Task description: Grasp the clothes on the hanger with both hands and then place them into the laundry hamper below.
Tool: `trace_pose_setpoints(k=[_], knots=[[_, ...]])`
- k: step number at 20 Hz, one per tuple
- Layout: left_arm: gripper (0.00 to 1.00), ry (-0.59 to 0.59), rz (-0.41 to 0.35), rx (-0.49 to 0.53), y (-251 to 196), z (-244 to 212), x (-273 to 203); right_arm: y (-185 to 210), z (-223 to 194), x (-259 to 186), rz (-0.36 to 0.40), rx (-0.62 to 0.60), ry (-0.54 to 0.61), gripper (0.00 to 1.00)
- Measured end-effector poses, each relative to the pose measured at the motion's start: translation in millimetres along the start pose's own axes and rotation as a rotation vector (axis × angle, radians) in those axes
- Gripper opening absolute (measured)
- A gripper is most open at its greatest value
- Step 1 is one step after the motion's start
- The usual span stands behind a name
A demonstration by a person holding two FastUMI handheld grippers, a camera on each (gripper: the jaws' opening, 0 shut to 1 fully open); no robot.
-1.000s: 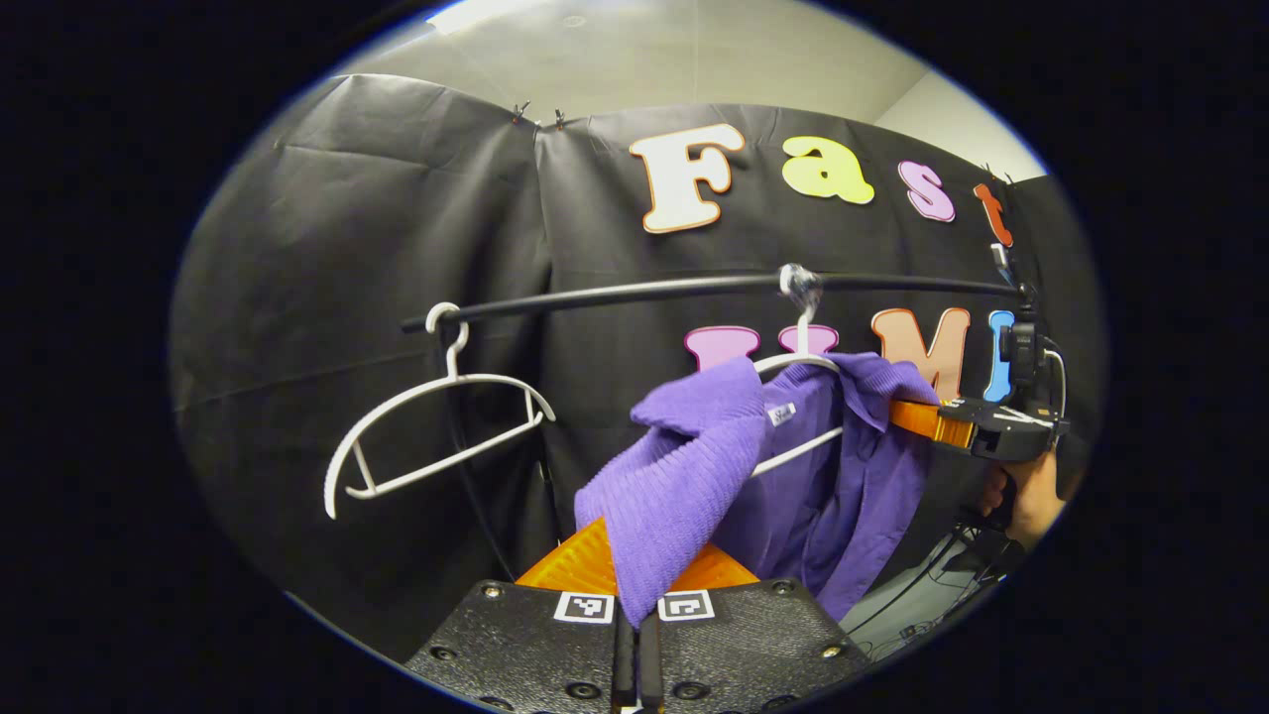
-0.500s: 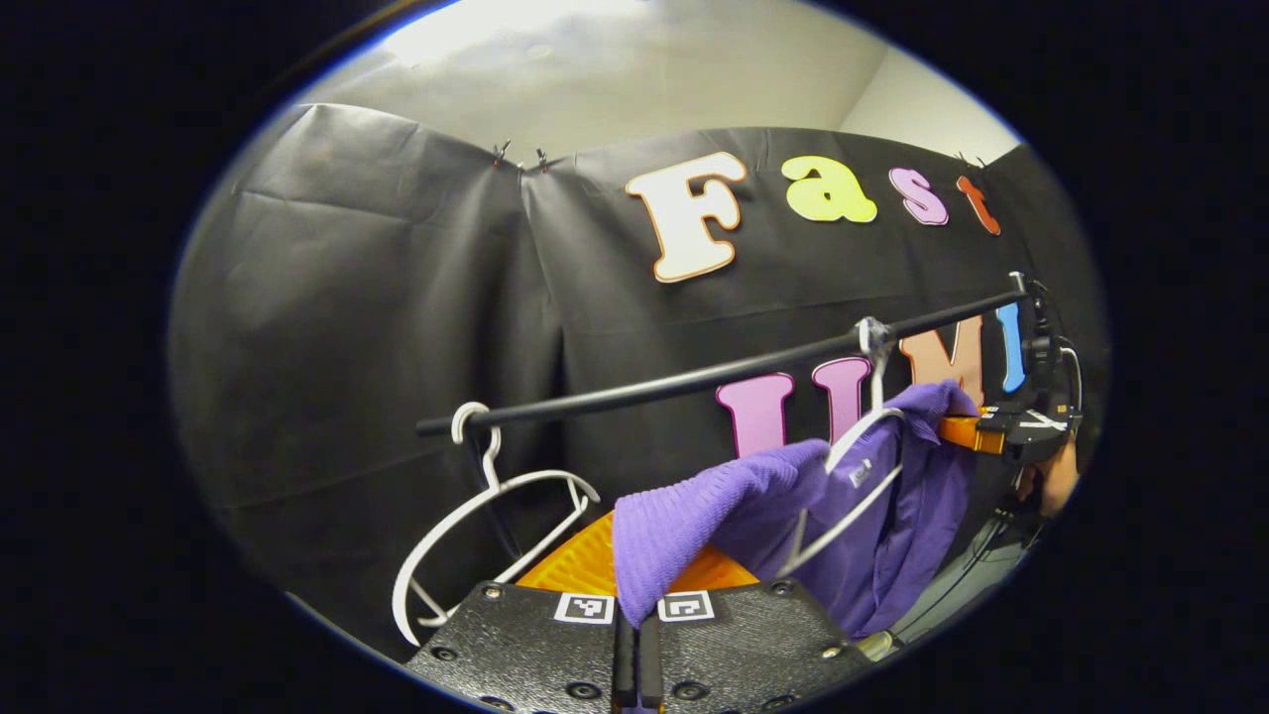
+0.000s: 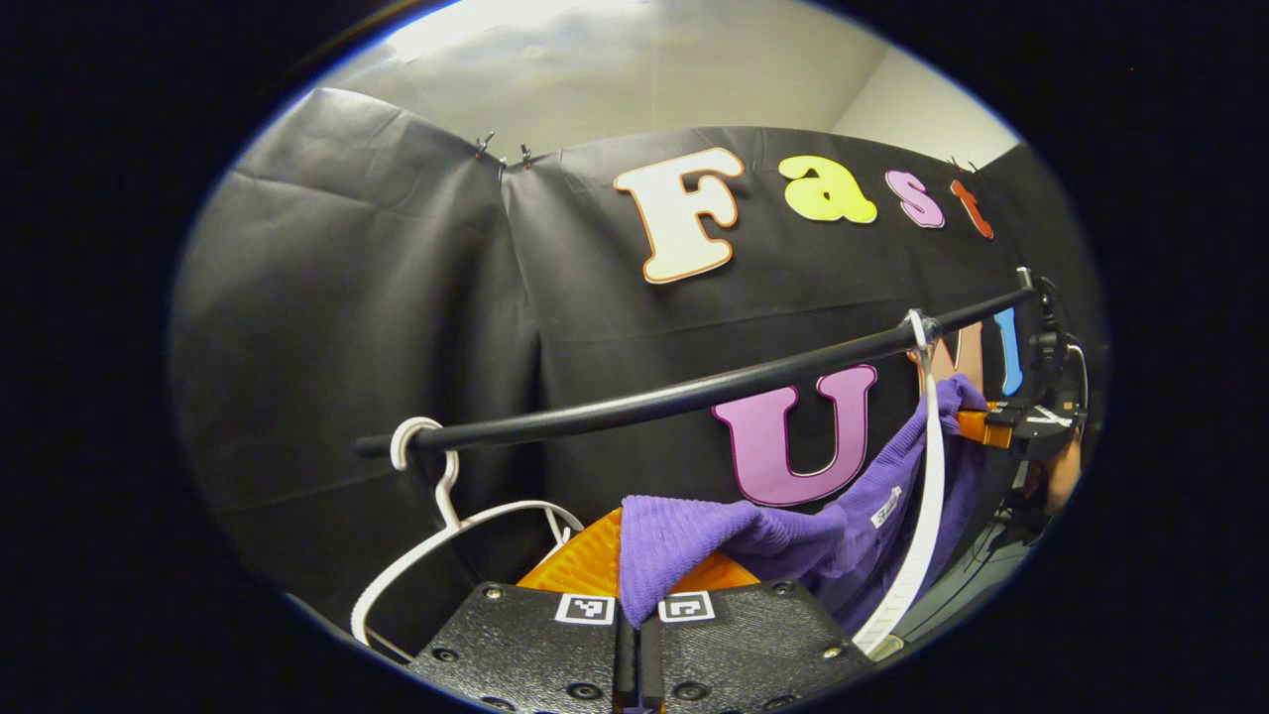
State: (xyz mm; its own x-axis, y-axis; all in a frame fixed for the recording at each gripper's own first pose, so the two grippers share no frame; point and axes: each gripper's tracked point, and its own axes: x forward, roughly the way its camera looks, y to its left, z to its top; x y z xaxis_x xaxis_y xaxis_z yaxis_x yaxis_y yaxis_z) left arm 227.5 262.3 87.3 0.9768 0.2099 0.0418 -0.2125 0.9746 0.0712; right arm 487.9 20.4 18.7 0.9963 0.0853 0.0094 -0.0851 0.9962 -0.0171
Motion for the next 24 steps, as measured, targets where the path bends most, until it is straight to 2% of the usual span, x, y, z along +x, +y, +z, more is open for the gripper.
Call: trace_pose_setpoints(k=[6,9,14,17,21,24], knots=[[0.02,0.018,-0.079,-0.087,-7,-40,26,-15,-29,18,-0.066,-0.009,0.021,0.03],[0.01,0.078,-0.105,-0.164,-8,-68,33,-15,-50,23,-0.07,0.022,0.063,0.03],[0.02,0.112,-0.069,-0.186,-6,-94,34,-8,-97,22,-0.031,0.068,0.183,0.03],[0.02,0.154,-0.052,-0.209,-14,-117,27,-7,-132,5,-0.005,0.066,0.244,0.04],[0.02,0.265,-0.011,-0.302,-26,-169,6,6,-196,-29,0.063,0.092,0.405,0.03],[0.02,0.318,0.02,-0.281,-38,-194,-15,16,-214,-64,0.122,0.053,0.447,0.03]])
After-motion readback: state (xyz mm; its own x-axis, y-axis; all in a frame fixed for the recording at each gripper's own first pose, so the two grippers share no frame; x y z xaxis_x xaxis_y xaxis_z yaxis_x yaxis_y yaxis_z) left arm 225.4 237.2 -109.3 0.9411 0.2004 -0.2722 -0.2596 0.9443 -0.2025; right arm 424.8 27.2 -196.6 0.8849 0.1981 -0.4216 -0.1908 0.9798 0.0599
